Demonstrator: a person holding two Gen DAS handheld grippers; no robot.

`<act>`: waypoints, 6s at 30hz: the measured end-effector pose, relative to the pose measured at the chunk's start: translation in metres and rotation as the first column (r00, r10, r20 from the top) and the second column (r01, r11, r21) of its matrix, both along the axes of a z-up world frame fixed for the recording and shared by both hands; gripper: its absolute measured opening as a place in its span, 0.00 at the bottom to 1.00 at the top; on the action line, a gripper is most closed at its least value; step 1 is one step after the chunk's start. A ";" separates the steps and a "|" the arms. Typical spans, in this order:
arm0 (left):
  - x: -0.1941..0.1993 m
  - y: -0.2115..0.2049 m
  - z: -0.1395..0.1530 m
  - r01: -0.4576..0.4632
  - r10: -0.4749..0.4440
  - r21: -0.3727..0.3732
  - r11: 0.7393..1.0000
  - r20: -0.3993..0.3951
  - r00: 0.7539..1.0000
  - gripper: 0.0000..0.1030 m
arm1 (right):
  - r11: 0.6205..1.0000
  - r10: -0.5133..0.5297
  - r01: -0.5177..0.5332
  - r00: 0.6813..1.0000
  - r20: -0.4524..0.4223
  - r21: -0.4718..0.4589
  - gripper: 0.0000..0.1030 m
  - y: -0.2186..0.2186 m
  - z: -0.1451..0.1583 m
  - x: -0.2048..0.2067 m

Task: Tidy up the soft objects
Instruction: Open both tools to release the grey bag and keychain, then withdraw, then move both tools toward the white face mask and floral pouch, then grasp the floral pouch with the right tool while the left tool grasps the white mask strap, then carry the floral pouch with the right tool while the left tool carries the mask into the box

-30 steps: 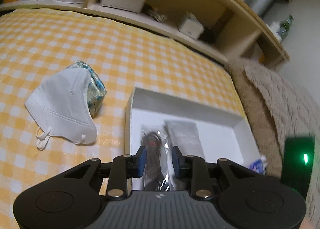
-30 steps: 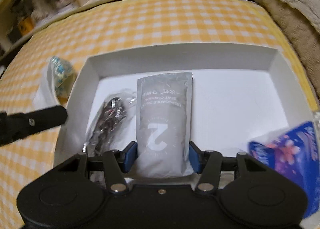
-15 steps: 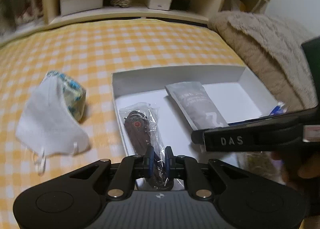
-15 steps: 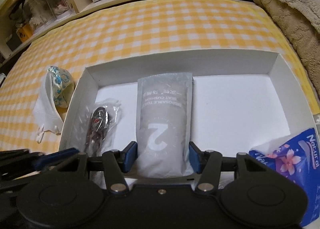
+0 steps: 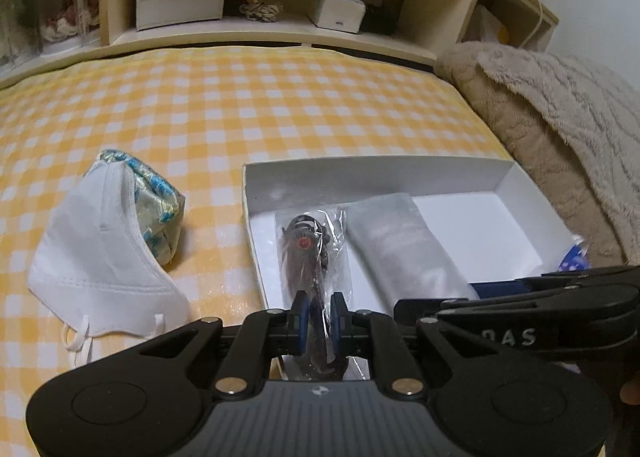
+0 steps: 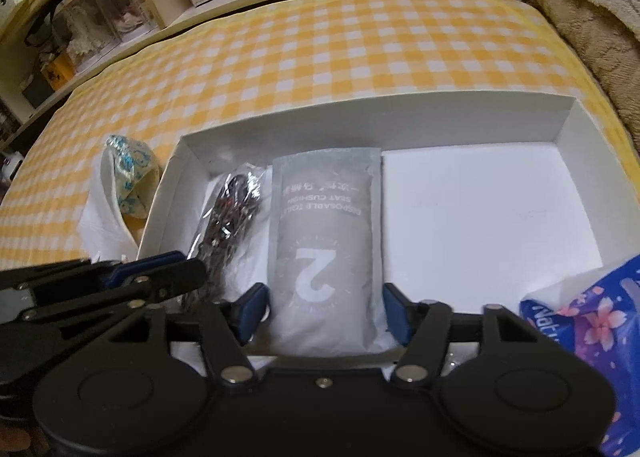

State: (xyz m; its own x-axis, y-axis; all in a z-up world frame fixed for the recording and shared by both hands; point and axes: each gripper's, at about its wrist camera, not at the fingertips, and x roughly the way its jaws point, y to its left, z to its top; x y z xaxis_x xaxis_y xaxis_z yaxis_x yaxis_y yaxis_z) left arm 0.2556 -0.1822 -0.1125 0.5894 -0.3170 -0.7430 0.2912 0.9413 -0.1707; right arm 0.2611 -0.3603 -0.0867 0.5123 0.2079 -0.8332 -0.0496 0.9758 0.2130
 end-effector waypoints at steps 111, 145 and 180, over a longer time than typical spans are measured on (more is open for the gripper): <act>0.004 0.206 0.030 -0.225 0.227 -0.030 0.974 0.108 0.968 1.00 | 0.859 0.417 -0.257 0.853 0.315 -0.442 0.65 0.203 0.004 0.054; -0.023 0.178 -0.018 -0.018 0.035 0.212 0.977 -0.075 0.997 0.62 | 0.927 0.362 -0.366 0.930 0.058 0.083 0.12 0.162 0.018 -0.026; -0.061 0.188 0.060 -0.128 0.124 0.027 0.991 0.116 0.985 0.04 | 0.968 0.173 -0.213 0.949 0.265 0.130 0.12 0.100 0.087 -0.061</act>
